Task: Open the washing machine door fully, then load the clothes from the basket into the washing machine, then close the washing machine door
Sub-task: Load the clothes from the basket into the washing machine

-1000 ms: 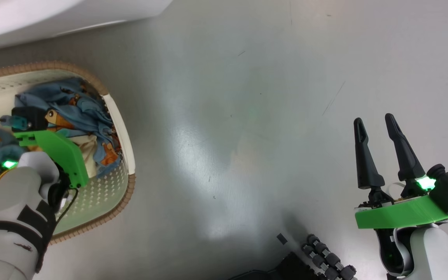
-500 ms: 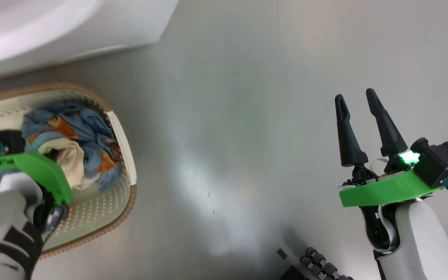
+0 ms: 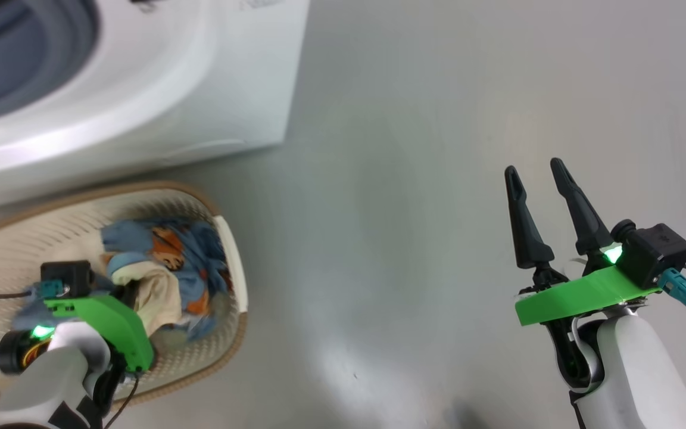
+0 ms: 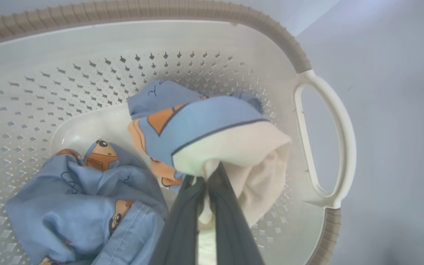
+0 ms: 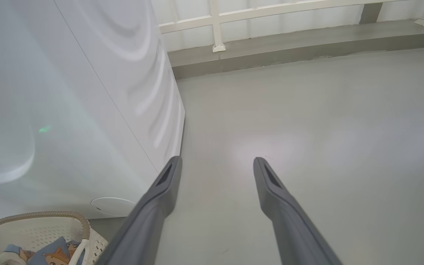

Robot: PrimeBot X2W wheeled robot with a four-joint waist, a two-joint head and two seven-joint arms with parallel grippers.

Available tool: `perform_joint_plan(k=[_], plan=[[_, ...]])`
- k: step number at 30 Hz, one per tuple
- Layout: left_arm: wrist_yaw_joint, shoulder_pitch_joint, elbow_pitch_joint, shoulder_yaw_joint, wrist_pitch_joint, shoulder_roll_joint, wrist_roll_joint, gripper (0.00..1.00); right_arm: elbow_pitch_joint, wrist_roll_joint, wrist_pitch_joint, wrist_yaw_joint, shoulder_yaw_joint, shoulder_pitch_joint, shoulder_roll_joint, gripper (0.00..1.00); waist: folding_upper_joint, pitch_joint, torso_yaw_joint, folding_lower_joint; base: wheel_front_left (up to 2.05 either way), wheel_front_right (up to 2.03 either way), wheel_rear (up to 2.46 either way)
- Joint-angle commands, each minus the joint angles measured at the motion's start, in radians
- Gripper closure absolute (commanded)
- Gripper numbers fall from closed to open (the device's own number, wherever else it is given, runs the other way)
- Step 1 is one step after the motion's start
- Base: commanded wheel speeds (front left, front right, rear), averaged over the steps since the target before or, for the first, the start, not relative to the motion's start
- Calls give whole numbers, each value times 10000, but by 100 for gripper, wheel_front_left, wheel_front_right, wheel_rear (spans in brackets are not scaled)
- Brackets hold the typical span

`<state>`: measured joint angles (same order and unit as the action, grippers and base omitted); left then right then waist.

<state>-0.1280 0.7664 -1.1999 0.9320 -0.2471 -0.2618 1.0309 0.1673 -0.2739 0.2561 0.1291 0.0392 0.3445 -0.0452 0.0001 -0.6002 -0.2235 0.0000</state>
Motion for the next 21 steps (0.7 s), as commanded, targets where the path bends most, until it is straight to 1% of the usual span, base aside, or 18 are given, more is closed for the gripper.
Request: perform_joint_plan(k=[1, 3, 5, 11, 15, 17, 18, 21], plan=[[-25, -184, 261, -354, -136, -388, -162, 100, -131, 144, 57, 16, 132, -315, -51, 0, -1, 1008, 654, 0, 0, 0, 0], [-12, -278, 856, -795, -141, -539, -482, 100, -39, 189, 57, 16, 101, -381, -51, 0, -1, 1301, 850, 0, 0, 0, 0], [98, -544, 1535, -1338, -143, -681, -940, 100, 54, 242, 57, 16, 95, -450, -51, 0, -1, 1573, 1025, 0, 0, 0, 0], [551, -1935, 3751, -3515, -145, -909, -2640, 100, 301, 312, 57, 16, 40, -639, -51, 0, -1, 2329, 1422, 0, 0, 0, 0], [622, -2947, 5062, -4890, -145, -747, -3789, 100, 447, 332, 57, 16, -27, -797, -51, 0, -1, 2784, 1653, 0, 0, 0, 0], [593, -3378, 5634, -5498, -146, -589, -4296, 100, 518, 347, 57, 16, -78, -871, -51, 0, -1, 3007, 1778, 0, 0, 0, 0], [549, -3768, 6150, -6039, -146, -425, -4762, 100, 582, 338, 57, 16, -118, -938, -51, 0, -1, 3241, 1894, 0, 0, 0, 0], [449, -4293, 6839, -6712, -146, -196, -5395, 100, 658, 296, 57, 16, -131, -1032, -51, 0, -1, 3573, 2040, 0, 0, 0, 0]])
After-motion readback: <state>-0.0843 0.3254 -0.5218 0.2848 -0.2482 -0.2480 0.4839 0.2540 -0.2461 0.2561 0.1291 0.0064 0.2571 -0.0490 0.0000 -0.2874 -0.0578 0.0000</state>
